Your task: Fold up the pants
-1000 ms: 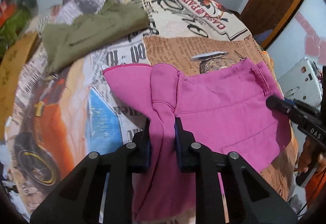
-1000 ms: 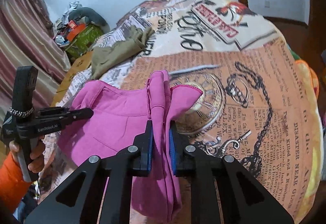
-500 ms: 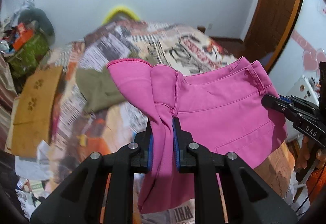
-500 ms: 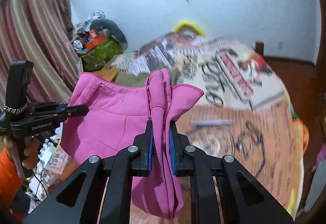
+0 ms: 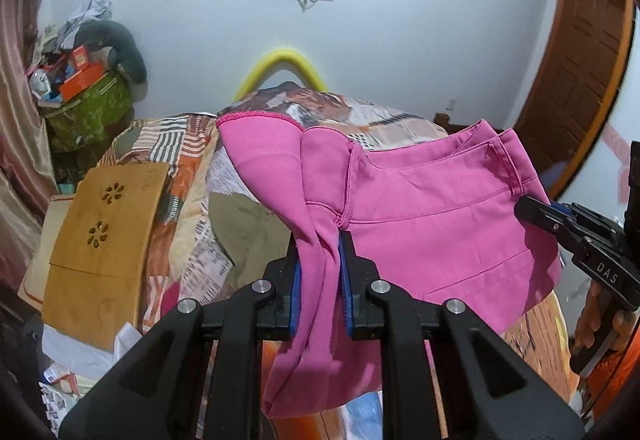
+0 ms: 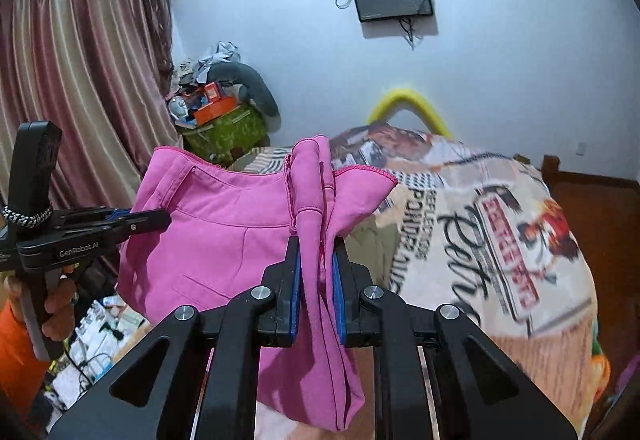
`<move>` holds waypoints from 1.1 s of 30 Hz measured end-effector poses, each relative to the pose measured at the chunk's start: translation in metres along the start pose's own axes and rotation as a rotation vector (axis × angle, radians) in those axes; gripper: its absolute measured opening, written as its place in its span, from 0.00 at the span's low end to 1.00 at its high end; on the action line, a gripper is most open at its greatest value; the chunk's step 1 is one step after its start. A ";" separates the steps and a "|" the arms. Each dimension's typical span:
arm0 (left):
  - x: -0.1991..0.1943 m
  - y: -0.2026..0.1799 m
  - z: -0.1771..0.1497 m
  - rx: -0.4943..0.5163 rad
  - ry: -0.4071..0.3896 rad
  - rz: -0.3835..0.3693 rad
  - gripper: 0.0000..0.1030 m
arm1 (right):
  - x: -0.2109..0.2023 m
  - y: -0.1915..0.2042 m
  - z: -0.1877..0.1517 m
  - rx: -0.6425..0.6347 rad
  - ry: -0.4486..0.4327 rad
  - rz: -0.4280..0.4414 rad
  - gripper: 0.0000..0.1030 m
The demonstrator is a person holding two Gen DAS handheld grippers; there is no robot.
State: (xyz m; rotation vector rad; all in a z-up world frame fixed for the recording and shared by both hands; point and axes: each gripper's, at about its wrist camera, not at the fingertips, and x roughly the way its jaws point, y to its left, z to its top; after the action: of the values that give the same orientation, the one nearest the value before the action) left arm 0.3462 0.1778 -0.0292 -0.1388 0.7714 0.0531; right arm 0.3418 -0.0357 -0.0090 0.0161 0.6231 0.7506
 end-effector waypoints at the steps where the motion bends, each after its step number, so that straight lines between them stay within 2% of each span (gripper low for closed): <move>1: 0.007 0.006 0.003 -0.011 0.003 -0.003 0.16 | 0.008 0.001 0.004 -0.003 0.002 0.002 0.12; 10: 0.088 0.049 0.018 -0.043 0.059 0.017 0.16 | 0.090 -0.009 0.021 0.016 0.049 0.014 0.12; 16: 0.154 0.055 0.017 -0.014 0.106 0.037 0.16 | 0.138 -0.025 0.015 0.011 0.102 -0.021 0.12; 22: 0.219 0.067 0.008 -0.034 0.153 0.061 0.16 | 0.186 -0.047 0.002 0.035 0.162 -0.051 0.12; 27: 0.257 0.078 -0.002 -0.041 0.175 0.122 0.16 | 0.217 -0.057 -0.012 0.061 0.186 -0.056 0.12; 30: 0.274 0.089 -0.007 -0.025 0.172 0.229 0.15 | 0.233 -0.058 -0.021 0.043 0.202 -0.093 0.12; 33: 0.292 0.111 -0.015 -0.062 0.227 0.227 0.15 | 0.238 -0.068 -0.026 0.054 0.214 -0.109 0.12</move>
State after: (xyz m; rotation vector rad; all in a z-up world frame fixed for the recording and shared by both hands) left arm 0.5339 0.2846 -0.2558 -0.1168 1.0108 0.2800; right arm 0.5041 0.0615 -0.1702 -0.0492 0.8415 0.6346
